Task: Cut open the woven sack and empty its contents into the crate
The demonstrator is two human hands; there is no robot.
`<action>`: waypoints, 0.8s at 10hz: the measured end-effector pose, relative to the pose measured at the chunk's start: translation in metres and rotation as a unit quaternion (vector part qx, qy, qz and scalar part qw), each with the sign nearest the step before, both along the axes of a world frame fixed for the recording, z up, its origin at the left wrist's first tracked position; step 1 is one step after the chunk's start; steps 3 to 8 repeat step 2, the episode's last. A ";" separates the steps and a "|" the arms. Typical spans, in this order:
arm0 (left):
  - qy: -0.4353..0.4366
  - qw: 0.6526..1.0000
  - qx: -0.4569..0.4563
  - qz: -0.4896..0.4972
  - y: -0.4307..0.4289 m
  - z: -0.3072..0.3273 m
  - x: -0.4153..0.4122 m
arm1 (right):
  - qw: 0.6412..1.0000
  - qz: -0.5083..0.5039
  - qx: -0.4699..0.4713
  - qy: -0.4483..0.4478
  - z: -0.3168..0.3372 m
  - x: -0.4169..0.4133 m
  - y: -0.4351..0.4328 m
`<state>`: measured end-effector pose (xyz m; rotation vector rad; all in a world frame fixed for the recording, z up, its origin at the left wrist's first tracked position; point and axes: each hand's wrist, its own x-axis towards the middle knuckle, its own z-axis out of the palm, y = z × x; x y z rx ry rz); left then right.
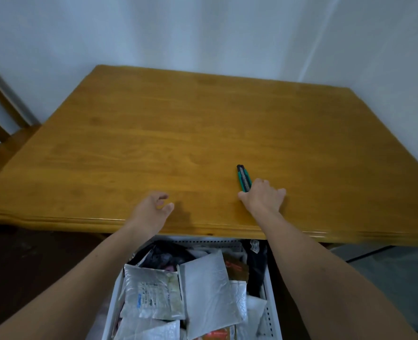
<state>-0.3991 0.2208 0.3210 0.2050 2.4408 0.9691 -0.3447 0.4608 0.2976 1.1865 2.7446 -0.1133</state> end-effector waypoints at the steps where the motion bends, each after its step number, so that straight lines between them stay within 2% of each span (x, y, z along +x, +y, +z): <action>1: 0.002 1.000 -0.001 0.001 -0.005 0.002 -0.002 | 1.000 0.015 -0.012 -0.018 0.007 0.009 -0.001; 2: 0.024 0.999 0.021 0.019 -0.013 0.023 0.000 | 0.994 -0.017 -0.086 0.064 0.027 0.021 0.007; 8: 0.024 0.999 0.021 0.019 -0.013 0.023 0.000 | 0.994 -0.017 -0.086 0.064 0.027 0.021 0.007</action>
